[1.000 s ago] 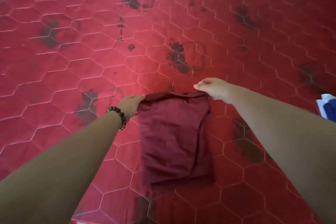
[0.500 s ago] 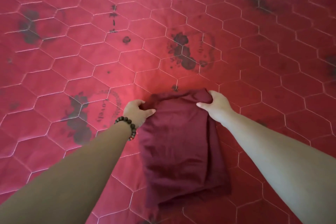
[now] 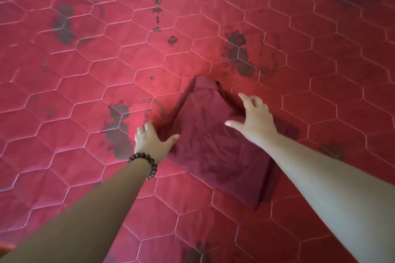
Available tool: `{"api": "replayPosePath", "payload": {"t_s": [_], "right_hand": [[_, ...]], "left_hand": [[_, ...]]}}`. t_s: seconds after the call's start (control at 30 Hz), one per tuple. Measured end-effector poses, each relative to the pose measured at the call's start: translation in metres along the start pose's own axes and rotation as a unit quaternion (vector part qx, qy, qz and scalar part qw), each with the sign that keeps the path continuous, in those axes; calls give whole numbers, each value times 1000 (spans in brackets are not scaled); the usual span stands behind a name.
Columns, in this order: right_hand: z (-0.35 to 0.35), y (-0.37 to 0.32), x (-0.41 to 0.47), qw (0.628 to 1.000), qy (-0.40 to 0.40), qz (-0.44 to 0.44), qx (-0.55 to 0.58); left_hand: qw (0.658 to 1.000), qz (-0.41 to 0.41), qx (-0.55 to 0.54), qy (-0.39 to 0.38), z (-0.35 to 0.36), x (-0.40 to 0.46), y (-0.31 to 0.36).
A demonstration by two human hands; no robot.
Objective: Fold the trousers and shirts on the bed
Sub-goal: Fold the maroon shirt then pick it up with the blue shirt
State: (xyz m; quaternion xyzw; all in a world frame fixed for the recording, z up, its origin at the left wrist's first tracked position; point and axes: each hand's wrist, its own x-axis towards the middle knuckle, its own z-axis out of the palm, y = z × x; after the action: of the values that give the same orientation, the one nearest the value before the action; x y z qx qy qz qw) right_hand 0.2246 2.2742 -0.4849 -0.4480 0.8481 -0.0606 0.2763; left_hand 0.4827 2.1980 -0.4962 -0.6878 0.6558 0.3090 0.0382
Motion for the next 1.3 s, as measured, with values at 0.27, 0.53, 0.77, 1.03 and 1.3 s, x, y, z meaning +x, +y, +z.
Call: {"api": "replayPosePath", "payload": {"t_s": [0.27, 0.53, 0.77, 1.03, 1.3], "right_hand": [[27, 41, -81, 973, 68, 218, 36], [29, 39, -90, 971, 92, 164, 145], [18, 84, -99, 976, 133, 159, 70], [41, 112, -129, 953, 47, 225, 195], [46, 86, -137, 965, 249, -36, -70]], "left_hand": [[991, 83, 43, -96, 23, 5, 26], [992, 12, 0, -129, 49, -51, 6], [992, 20, -82, -93, 80, -114, -9], [930, -121, -303, -170, 71, -113, -18], [972, 157, 37, 171, 74, -130, 10]]}}
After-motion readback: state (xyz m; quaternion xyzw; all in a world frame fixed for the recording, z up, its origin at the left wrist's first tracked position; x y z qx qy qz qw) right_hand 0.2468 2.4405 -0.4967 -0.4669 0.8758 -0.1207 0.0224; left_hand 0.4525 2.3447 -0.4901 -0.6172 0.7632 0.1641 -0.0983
